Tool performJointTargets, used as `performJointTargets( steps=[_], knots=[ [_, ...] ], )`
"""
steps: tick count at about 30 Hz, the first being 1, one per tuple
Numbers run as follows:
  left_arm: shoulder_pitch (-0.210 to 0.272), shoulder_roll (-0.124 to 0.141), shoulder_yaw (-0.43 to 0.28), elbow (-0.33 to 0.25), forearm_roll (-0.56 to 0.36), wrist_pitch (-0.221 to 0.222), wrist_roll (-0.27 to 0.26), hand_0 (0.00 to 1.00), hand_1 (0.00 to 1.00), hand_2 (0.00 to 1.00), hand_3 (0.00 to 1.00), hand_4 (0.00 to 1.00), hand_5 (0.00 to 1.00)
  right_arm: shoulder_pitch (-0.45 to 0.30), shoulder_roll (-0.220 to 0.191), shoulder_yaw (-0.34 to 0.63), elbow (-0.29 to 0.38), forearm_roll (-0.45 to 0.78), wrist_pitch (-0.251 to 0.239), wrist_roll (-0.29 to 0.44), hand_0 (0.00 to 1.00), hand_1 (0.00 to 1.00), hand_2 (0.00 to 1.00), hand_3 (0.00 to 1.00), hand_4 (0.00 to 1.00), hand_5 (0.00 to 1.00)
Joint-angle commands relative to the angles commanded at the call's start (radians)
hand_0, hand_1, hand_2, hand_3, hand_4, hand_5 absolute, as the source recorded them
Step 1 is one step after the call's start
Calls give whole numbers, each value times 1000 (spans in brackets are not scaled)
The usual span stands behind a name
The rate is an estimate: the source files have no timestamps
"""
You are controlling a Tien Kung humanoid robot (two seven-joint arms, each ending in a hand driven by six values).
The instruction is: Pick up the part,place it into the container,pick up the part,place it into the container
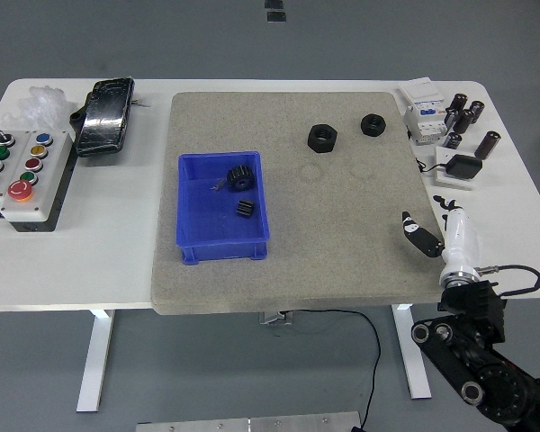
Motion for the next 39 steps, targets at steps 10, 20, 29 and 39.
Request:
performJointTargets(
  steps=[10,20,29,39],
  knots=[
    [-2,-1,0,0,2,-1,2,664,578,549,652,637,484,4,-6,-31,-1,22,0,9,685,774,805,812,757,485],
    [-2,-1,-11,0,12,-1,5,664,578,549,651,633,481,9,-10,-58,16,16,0,3,667,770,804,811,748,482],
    [-1,0,-11,0,12,-1,5,664,578,549,650,630,484,11,-13,-84,25,14,0,-1,666,768,804,809,739,471],
    [-2,-2,-12,0,14,-1,5,664,578,549,648,626,486,1,-4,-43,50,-50,0,-28,664,767,801,804,736,467]
  ],
)
